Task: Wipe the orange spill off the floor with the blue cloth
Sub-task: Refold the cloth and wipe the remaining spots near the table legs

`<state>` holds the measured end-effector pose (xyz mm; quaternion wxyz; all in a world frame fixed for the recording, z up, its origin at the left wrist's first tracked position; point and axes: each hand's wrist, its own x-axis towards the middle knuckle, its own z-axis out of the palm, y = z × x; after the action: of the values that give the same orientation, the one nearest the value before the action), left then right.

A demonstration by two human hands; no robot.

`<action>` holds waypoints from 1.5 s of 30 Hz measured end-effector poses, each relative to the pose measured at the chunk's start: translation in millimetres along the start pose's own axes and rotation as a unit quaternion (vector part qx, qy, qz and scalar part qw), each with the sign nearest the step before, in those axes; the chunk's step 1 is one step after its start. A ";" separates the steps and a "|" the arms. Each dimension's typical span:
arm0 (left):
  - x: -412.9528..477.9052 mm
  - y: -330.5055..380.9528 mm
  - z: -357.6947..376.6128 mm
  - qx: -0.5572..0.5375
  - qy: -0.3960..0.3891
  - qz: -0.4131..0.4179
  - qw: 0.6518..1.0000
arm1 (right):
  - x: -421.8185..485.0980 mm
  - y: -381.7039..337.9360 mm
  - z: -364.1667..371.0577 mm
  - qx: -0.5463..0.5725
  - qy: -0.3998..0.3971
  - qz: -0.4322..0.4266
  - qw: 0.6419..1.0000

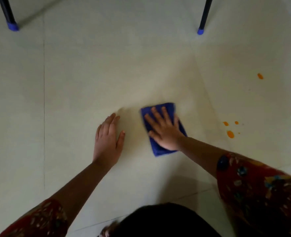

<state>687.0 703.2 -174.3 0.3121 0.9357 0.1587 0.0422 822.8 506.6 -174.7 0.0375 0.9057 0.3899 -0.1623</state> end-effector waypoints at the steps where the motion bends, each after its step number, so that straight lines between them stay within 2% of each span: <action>1: -0.9 6.2 1.9 -0.001 -0.005 0.007 1.000 | -15.9 -3.2 5.3 -0.037 -0.003 -0.110 0.993; 2: -2.1 12.0 3.6 -0.005 -0.011 0.013 1.000 | -38.3 -0.6 16.4 -0.080 0.009 -0.216 0.973; 3: -0.4 22.5 5.6 -0.005 -0.012 0.019 1.000 | -60.8 14.5 24.1 -0.115 0.011 -0.286 0.951; 5: 5.2 37.5 6.5 0.004 -0.032 0.037 0.999 | -79.1 55.4 23.9 -0.149 0.000 -0.345 0.927; 9: 19.7 58.1 8.4 0.104 -0.125 0.160 0.974 | -48.7 132.9 -7.6 -0.200 -0.027 -0.304 0.931; 12: 47.5 76.5 14.0 0.187 -0.178 0.234 0.937 | -40.9 154.7 -15.5 -0.163 -0.036 -0.289 0.943; 15: 74.6 105.4 27.3 0.196 -0.202 0.204 0.938 | -80.5 148.9 17.0 -0.094 -0.005 -0.349 0.932; 17: 88.4 125.2 47.4 0.177 -0.208 0.172 0.946 | -111.4 152.9 31.3 -0.048 -0.027 -0.402 0.914; 19: 92.1 139.8 66.8 0.159 -0.218 0.122 0.955 | -122.0 165.6 33.9 -0.022 -0.034 -0.401 0.915; 21: 93.1 156.3 90.1 0.138 -0.215 0.077 0.964 | -112.3 188.0 31.1 -0.002 0.007 -0.317 0.948; 23: 90.7 172.7 115.3 0.120 -0.207 0.028 0.971 | -100.2 203.2 25.8 0.028 0.038 -0.190 0.981; 25: 86.4 184.1 133.8 0.128 -0.186 -0.021 0.974 | -101.2 194.6 26.1 0.076 0.065 -0.135 0.986; 26: 83.4 187.9 139.9 0.143 -0.178 -0.033 0.973 | -110.4 185.3 32.4 0.092 0.071 -0.152 0.982; 28: 80.3 190.7 148.2 0.168 -0.182 -0.035 0.968 | -144.7 176.8 52.4 0.077 0.059 -0.253 0.963; 30: 79.6 188.4 149.5 0.188 -0.198 -0.023 0.962 | -175.7 197.9 63.8 0.069 0.026 -0.343 0.936; 31: 79.5 187.5 149.4 0.200 -0.198 -0.018 0.959 | -183.2 216.6 65.3 0.074 0.025 -0.354 0.932; 33: 79.1 187.2 151.0 0.224 -0.194 -0.018 0.955 | -182.9 254.3 63.0 0.092 0.032 -0.300 0.949; 35: 76.0 188.7 154.8 0.241 -0.180 -0.017 0.954 | -162.9 281.1 52.6 0.105 0.055 -0.199 0.973; 37: 72.5 192.1 158.7 0.255 -0.150 -0.009 0.955 | -138.2 275.2 42.4 0.118 0.076 -0.122 0.983; 38: 71.0 193.3 160.0 0.256 -0.136 -0.010 0.957 | -131.0 262.3 40.0 0.120 0.085 -0.116 0.982; 39: 68.2 194.3 160.9 0.255 -0.125 -0.013 0.959 | -132.5 247.5 41.9 0.115 0.092 -0.140 0.979; 42: 66.8 196.3 161.4 0.247 -0.111 -0.012 0.963 | -170.7 229.5 60.7 0.068 0.059 -0.315 0.945; 43: 66.1 195.9 161.4 0.246 -0.111 -0.011 0.963 | -185.2 236.5 64.2 0.071 0.031 -0.345 0.935; 45: 65.9 195.3 161.2 0.249 -0.107 -0.010 0.963 | -191.4 266.3 64.6 0.076 0.023 -0.332 0.940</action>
<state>830.9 485.1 -188.1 0.0849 0.9814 0.1390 -0.1019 873.9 176.6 -189.4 -0.0967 0.7285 0.6556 -0.1734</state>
